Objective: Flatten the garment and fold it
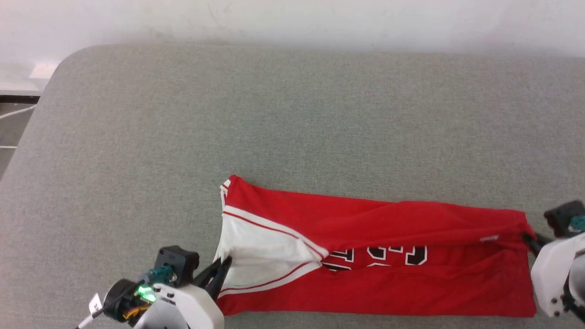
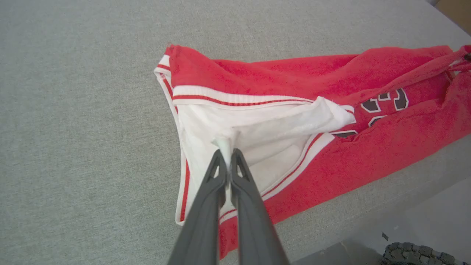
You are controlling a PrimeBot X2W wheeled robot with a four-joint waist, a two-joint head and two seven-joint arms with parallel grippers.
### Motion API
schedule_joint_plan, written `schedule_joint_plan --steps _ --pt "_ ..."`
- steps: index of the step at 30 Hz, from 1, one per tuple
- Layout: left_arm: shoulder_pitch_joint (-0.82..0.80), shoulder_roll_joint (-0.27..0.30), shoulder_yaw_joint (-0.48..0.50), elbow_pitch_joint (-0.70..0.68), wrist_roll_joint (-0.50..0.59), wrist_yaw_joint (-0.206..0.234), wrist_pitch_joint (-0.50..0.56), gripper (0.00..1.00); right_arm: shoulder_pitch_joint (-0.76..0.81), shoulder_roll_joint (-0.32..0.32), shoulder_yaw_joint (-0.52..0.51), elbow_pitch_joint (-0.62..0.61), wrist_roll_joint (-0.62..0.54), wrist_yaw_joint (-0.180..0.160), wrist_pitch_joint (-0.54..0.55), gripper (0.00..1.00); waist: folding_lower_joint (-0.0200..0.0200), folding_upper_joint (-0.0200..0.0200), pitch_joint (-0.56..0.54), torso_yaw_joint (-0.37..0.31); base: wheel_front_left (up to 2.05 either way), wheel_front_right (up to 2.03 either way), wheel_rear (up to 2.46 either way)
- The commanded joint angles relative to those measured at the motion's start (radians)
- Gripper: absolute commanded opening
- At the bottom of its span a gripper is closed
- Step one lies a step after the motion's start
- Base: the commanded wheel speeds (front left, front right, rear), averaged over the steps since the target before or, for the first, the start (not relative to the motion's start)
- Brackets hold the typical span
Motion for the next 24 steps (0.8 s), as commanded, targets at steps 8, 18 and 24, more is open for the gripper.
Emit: schedule_joint_plan --steps 8,18,24 --pt "-0.002 -0.008 -0.043 0.107 0.003 -0.045 0.006 0.0 0.079 -0.024 0.023 -0.059 -0.009 -0.002 0.082 0.0 0.0003 -0.0001 0.014 -0.007 0.0 0.0 0.0" --pt "-0.058 -0.043 -0.07 0.264 0.017 -0.084 -0.036 1.0 0.073 -0.047 0.062 -0.084 0.012 -0.002 0.098 1.0 0.0003 -0.0001 0.012 -0.009 0.0 0.0 0.0" --pt "-0.066 -0.056 -0.034 0.262 0.014 -0.065 -0.123 1.0 0.059 -0.046 0.033 -0.155 0.111 -0.002 0.081 1.0 0.0003 -0.0001 -0.028 -0.015 0.0 0.0 0.0"
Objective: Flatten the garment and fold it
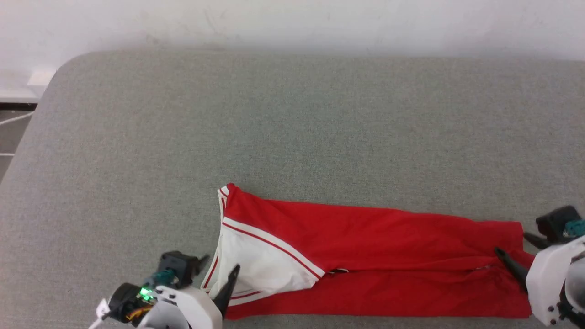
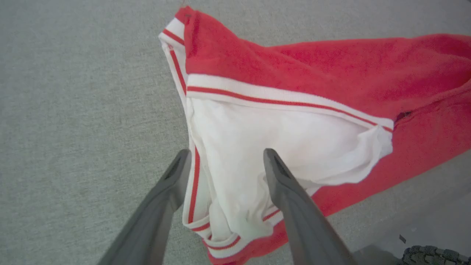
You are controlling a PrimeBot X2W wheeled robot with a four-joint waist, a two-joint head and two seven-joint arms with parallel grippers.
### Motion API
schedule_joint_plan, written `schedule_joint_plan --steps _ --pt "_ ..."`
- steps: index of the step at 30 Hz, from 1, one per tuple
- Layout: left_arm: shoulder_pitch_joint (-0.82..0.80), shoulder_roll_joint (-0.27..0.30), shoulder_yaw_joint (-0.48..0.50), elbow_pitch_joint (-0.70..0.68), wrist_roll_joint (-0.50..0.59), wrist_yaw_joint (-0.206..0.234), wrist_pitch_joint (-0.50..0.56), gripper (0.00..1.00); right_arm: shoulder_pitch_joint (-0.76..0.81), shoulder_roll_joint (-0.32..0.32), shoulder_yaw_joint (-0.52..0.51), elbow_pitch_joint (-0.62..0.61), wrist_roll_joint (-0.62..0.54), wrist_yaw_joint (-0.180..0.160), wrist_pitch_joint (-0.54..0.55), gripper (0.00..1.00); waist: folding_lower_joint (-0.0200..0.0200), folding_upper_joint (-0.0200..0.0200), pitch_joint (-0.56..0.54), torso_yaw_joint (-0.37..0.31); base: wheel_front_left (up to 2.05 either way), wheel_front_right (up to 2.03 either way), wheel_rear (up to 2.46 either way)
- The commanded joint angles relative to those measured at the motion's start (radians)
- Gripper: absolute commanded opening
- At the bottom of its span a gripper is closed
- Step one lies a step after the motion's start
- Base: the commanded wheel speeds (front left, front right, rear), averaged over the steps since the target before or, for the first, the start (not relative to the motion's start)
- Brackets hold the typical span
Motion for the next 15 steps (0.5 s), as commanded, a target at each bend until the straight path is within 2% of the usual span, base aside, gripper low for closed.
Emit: schedule_joint_plan --steps 1,4,8,11,15 --pt "-0.012 -0.006 0.018 -0.008 -0.006 0.012 -0.026 1.0 -0.016 -0.004 -0.013 -0.022 0.019 -0.002 0.005 1.0 0.0 0.0 -0.019 -0.004 0.0 0.0 0.0" --pt "-0.004 -0.035 0.08 -0.021 -0.051 0.032 -0.111 1.0 -0.021 -0.015 -0.059 -0.069 0.049 -0.002 0.029 1.0 0.0 0.0 -0.038 -0.007 0.0 0.0 0.0" --pt "0.006 -0.072 0.15 -0.03 -0.077 0.063 -0.24 1.0 0.0 0.034 -0.165 -0.096 0.053 -0.002 0.058 1.0 0.0 0.0 -0.052 -0.005 0.0 0.0 0.0" --pt "0.019 -0.1 0.184 -0.034 -0.085 0.079 -0.313 1.0 0.037 0.113 -0.256 -0.093 0.03 -0.002 0.091 1.0 0.0 0.0 -0.057 -0.002 0.0 0.0 0.0" --pt "0.04 -0.147 0.246 -0.049 -0.063 0.106 -0.358 1.0 0.082 0.26 -0.402 -0.069 -0.035 -0.002 0.134 1.0 0.0 0.0 -0.058 0.002 0.0 0.0 0.0"
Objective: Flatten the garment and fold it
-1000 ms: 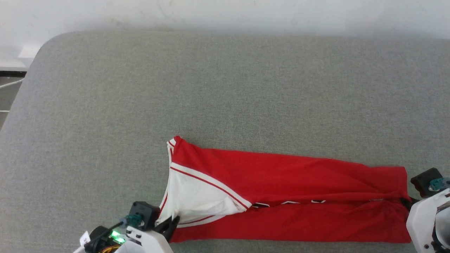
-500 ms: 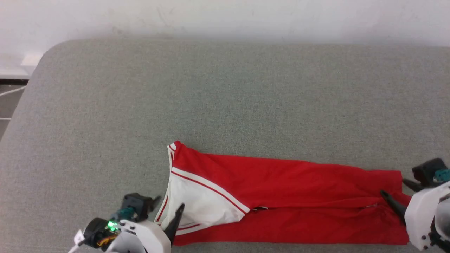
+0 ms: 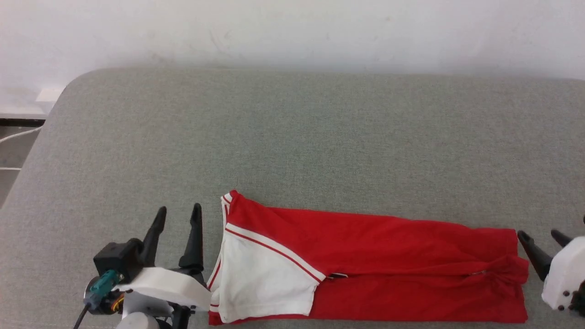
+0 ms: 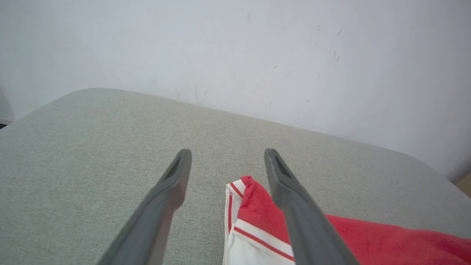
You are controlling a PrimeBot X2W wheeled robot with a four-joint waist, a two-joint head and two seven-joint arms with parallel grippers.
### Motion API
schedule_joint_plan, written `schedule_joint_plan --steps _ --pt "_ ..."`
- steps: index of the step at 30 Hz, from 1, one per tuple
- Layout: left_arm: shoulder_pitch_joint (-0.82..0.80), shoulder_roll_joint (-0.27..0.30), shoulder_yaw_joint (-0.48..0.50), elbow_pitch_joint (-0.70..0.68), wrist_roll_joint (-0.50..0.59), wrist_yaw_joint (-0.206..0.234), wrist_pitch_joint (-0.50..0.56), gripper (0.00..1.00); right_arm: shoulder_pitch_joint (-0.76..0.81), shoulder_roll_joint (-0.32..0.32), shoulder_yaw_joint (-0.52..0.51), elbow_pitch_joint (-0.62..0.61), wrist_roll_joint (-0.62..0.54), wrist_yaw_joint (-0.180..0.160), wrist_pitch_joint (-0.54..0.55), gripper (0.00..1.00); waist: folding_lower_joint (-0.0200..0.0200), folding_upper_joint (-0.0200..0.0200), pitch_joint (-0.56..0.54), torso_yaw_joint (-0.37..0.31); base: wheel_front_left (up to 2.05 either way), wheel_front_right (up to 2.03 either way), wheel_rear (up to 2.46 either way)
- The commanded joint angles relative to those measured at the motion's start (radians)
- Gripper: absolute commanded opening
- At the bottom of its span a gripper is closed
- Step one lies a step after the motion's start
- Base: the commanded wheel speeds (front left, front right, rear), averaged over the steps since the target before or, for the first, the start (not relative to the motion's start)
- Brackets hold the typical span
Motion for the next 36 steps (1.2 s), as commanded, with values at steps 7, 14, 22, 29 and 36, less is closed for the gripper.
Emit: schedule_joint_plan --steps 7,14,22,29,36 --pt "0.046 -0.086 0.111 -0.083 0.146 -0.029 -0.011 1.0 0.039 0.239 -0.177 0.034 -0.143 -0.002 0.042 1.0 0.0 -0.0001 0.017 0.01 0.0 0.0 0.0" --pt "0.074 -0.152 0.19 -0.102 0.242 -0.085 -0.012 1.0 0.007 0.338 -0.273 0.137 -0.237 -0.002 0.038 1.0 0.0 -0.0001 0.046 0.021 0.0 0.0 0.0" --pt "0.071 -0.207 0.239 -0.093 0.304 -0.136 -0.012 1.0 -0.023 0.362 -0.264 0.254 -0.241 -0.002 0.012 1.0 0.0 -0.0001 0.091 0.037 0.0 0.0 0.0" --pt "0.065 -0.235 0.266 -0.076 0.331 -0.165 -0.012 1.0 -0.009 0.355 -0.188 0.287 -0.218 -0.002 0.008 0.0 0.0 -0.0001 0.101 0.042 0.0 0.0 0.0" --pt "0.068 -0.253 0.293 -0.048 0.35 -0.19 -0.012 1.0 -0.031 0.288 -0.238 0.248 -0.239 -0.002 -0.06 0.0 0.0 -0.0001 0.074 0.03 0.0 0.0 0.0"
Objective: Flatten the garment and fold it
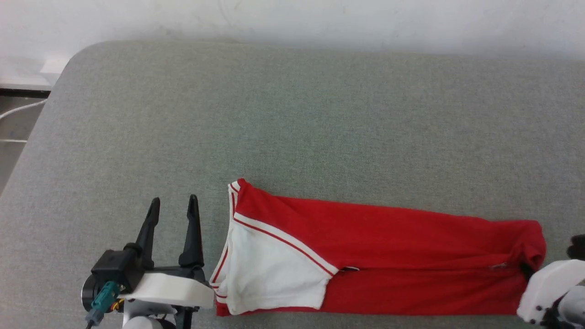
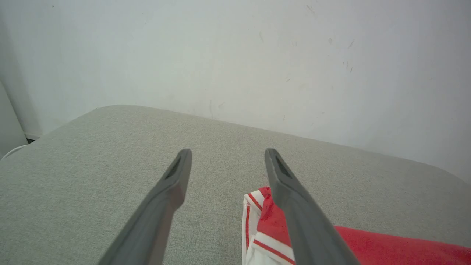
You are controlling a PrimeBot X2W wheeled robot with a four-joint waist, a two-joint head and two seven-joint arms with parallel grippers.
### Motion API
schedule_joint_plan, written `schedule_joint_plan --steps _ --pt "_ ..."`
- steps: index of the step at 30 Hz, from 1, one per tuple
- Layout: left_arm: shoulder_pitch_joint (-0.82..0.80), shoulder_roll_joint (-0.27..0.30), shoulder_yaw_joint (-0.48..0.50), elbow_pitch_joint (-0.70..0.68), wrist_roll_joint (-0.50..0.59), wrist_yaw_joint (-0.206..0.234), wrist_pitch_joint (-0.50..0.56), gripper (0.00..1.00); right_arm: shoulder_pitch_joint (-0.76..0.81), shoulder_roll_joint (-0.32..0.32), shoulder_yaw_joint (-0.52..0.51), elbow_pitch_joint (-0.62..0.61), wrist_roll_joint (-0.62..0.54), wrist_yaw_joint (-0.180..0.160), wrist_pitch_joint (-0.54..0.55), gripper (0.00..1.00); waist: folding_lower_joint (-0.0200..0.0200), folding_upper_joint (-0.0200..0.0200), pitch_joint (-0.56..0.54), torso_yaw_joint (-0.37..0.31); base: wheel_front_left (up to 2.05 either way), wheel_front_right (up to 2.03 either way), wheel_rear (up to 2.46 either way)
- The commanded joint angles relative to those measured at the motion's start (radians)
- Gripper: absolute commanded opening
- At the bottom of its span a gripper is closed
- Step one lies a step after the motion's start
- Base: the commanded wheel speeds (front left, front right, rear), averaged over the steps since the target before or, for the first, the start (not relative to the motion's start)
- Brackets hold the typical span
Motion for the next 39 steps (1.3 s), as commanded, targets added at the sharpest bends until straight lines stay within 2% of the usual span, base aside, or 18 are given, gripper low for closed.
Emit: schedule_joint_plan --steps 1,8,14,20,29,33,39 --pt "0.005 -0.007 0.005 0.004 0.013 -0.014 -0.005 1.0 -0.01 -0.022 -0.018 0.004 -0.013 -0.003 -0.005 0.0 -0.0001 0.0 -0.007 -0.006 0.0 0.0 0.0" --pt "0.001 -0.019 0.011 0.023 0.022 -0.036 -0.005 1.0 -0.03 -0.118 -0.144 0.008 -0.09 -0.003 -0.007 0.0 -0.0001 0.0 -0.02 -0.005 0.0 0.0 0.0" --pt "0.005 -0.026 0.018 0.036 0.025 -0.048 -0.005 1.0 -0.001 -0.136 -0.134 -0.013 -0.074 -0.003 -0.003 0.0 -0.0001 0.0 -0.038 -0.001 0.0 0.0 0.0" --pt "0.022 -0.03 0.023 0.055 0.025 -0.059 -0.005 1.0 0.097 -0.135 -0.008 -0.177 -0.043 -0.003 0.039 0.0 -0.0001 0.0 -0.074 0.006 0.0 0.0 0.0" --pt "0.025 -0.032 0.024 0.068 0.026 -0.073 -0.005 1.0 0.194 -0.102 0.212 -0.443 0.054 -0.003 0.173 0.0 -0.0001 0.0 -0.09 0.033 0.0 0.0 0.0" --pt "0.023 -0.033 0.024 0.072 0.024 -0.077 -0.005 1.0 0.183 -0.069 0.294 -0.494 0.106 -0.003 0.211 0.0 -0.0001 0.0 -0.086 0.057 0.0 0.0 0.0" --pt "0.013 -0.034 0.022 0.081 0.025 -0.079 -0.005 1.0 0.114 0.007 0.389 -0.48 0.152 -0.003 0.228 0.0 -0.0001 0.0 -0.077 0.105 0.0 0.0 0.0"
